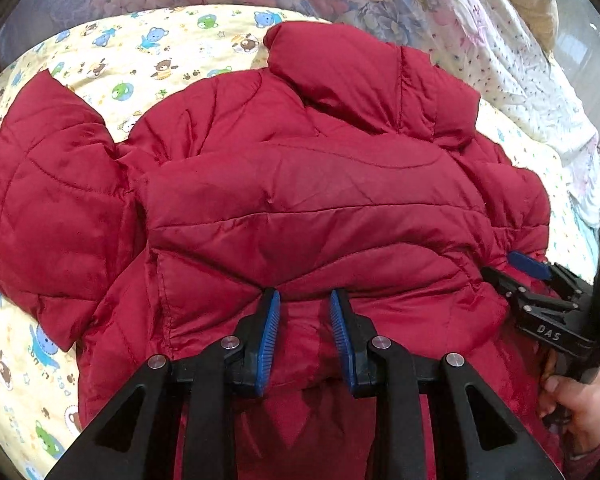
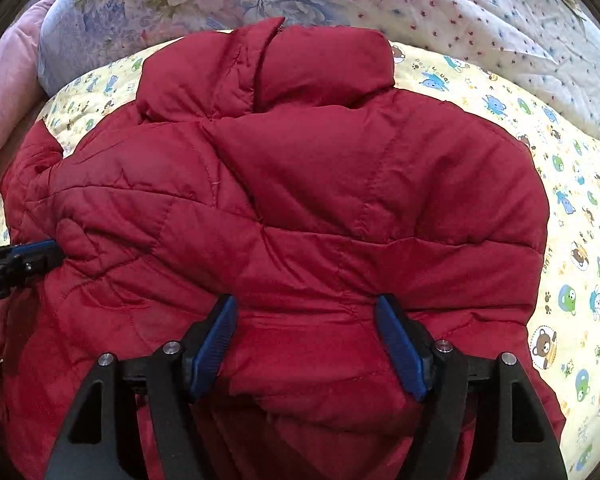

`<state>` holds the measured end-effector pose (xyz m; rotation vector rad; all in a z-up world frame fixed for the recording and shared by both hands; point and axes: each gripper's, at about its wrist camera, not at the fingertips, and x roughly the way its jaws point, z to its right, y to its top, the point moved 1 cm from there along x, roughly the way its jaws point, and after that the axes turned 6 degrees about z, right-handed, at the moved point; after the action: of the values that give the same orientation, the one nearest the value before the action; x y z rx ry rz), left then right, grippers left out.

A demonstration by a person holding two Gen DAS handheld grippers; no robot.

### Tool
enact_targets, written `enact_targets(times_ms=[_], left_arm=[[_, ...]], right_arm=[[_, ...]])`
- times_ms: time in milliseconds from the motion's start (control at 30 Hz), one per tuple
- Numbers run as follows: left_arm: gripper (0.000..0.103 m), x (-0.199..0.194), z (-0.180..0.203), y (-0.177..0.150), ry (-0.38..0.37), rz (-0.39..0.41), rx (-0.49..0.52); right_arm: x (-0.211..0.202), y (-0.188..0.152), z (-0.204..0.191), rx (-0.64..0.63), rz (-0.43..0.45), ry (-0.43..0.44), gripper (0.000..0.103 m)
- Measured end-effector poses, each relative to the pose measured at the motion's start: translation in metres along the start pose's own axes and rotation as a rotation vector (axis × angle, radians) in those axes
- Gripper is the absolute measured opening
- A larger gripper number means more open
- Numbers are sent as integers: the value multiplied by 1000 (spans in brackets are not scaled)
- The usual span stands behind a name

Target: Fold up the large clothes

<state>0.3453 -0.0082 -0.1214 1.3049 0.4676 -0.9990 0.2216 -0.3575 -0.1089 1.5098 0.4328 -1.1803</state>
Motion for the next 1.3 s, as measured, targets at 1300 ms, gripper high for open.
enact_targets(times_ms=[1300], left_arm=[[48,-139,-297,-25,199,209,-669]], right_arm=[[-139,-25,-9,217,134,239,80]])
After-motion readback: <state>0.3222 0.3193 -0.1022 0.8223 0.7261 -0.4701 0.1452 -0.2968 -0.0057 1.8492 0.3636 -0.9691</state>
